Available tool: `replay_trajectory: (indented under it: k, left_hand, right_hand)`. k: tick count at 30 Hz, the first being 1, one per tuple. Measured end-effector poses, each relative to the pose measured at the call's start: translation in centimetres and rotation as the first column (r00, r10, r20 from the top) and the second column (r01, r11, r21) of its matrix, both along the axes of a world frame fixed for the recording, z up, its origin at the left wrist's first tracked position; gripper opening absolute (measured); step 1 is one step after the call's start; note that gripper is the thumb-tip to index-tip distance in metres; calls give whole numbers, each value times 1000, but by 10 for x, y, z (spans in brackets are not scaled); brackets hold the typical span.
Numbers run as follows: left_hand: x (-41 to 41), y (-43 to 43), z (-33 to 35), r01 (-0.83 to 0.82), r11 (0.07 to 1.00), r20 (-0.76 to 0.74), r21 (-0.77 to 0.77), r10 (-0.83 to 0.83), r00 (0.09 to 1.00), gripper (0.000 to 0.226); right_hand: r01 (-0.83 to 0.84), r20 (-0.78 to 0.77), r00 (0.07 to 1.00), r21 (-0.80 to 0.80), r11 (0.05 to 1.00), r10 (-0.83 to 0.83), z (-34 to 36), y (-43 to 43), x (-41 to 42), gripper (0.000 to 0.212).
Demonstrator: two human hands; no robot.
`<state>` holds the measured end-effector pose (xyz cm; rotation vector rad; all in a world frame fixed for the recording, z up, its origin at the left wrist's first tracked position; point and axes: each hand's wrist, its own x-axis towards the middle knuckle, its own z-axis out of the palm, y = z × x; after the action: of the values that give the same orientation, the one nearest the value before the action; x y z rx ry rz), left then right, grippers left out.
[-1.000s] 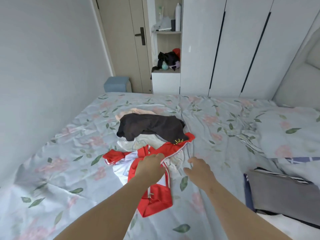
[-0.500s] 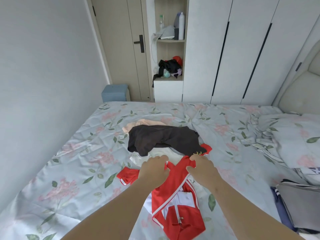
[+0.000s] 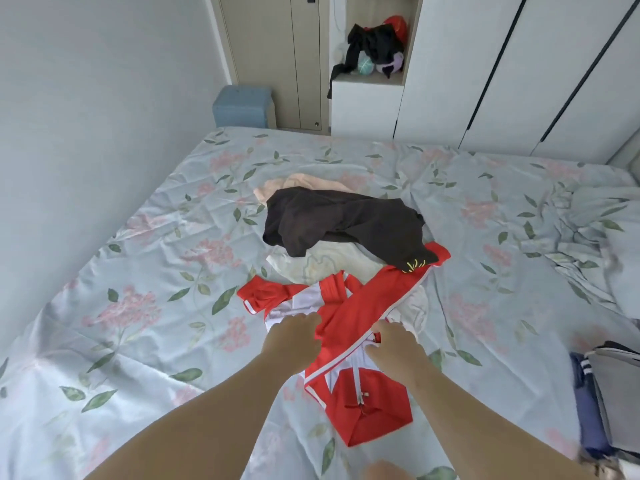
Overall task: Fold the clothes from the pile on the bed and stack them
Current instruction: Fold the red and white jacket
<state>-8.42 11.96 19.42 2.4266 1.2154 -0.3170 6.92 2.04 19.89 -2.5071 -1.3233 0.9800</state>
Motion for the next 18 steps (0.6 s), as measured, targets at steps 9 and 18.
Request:
replay_trajectory:
  k: [9, 18]
  left_hand:
    - [32, -3, -99, -136, 967, -134, -215, 108, 985, 39]
    - [58, -41, -209, -548, 694, -265, -467, 481, 836, 53]
  right_hand:
    - [-66, -109, 993, -221, 973, 43, -96, 0, 45, 46]
    - [-30, -187, 982, -345, 938, -37, -190, 2, 76, 46]
